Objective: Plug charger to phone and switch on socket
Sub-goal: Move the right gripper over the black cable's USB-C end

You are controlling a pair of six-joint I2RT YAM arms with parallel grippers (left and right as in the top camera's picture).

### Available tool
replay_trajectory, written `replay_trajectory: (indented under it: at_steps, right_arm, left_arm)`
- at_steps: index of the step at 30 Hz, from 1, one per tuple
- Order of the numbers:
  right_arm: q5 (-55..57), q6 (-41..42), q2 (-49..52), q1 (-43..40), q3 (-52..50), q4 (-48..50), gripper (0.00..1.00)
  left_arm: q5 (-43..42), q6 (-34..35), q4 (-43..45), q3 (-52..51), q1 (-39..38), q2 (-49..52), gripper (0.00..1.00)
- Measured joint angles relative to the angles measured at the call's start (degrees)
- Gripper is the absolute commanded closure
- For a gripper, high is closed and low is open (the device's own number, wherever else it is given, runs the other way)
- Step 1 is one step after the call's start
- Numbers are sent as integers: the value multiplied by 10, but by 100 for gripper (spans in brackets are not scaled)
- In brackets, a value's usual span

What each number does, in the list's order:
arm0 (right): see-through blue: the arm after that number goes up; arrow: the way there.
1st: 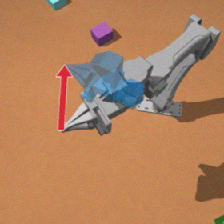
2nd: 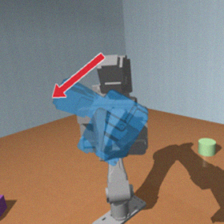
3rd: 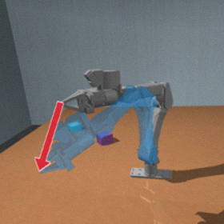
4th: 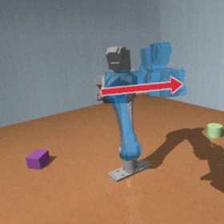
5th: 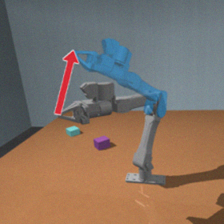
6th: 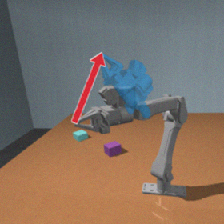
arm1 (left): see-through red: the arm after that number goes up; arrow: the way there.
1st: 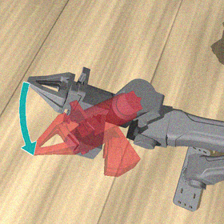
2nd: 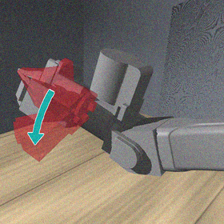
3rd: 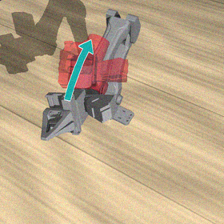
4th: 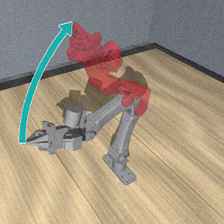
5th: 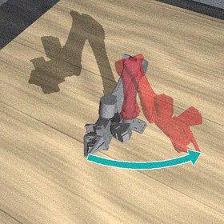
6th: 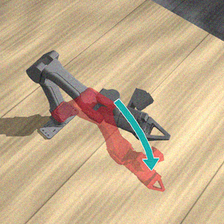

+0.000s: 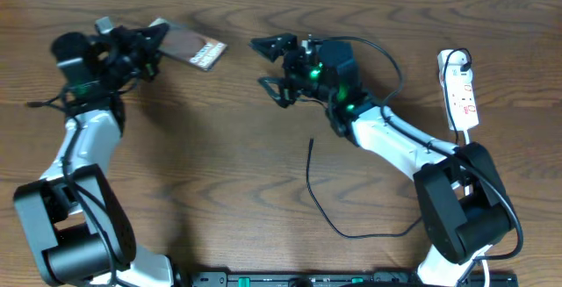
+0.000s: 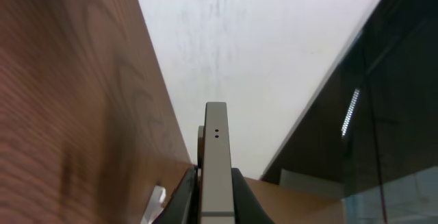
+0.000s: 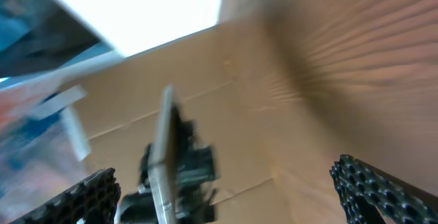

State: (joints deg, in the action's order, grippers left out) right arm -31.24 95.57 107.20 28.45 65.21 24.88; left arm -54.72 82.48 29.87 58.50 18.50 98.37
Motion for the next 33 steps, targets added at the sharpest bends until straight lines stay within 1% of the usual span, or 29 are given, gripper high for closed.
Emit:
replay_trajectory:
  at_steps: [5,8,10,12,16,22,25,28,31,33]
  right_arm:
    - [-14,-66,0,-38,0,-87,1]
    - [-17,-113,0,-52,2,-136,1]
    - [-18,-141,0,-56,2,-177,1]
    - [-21,-165,0,-57,3,-234,3]
    - [-24,-199,0,-57,3,-324,6]
    - [-12,-241,0,-57,3,-443,6]
    - [3,-256,0,-57,3,-477,5]
    - [18,-266,0,-57,3,-490,1]
    - [33,-283,0,-57,4,-504,1]
    - [48,-303,0,-57,15,-542,1]
  left_arm:
    - [-72,0,0,0,59,0,93]
    - [-113,0,1,0,78,0,93]
    - [-143,0,1,0,84,0,92]
    - [-171,0,1,0,85,0,93]
    - [-214,-1,2,0,83,0,93]
    - [-235,-24,2,0,83,0,93]
    - [-240,-38,2,0,83,0,93]
    - [-247,-47,2,0,83,0,93]
    - [-249,-50,2,0,83,0,93]
    - [-249,-55,2,0,83,0,93]
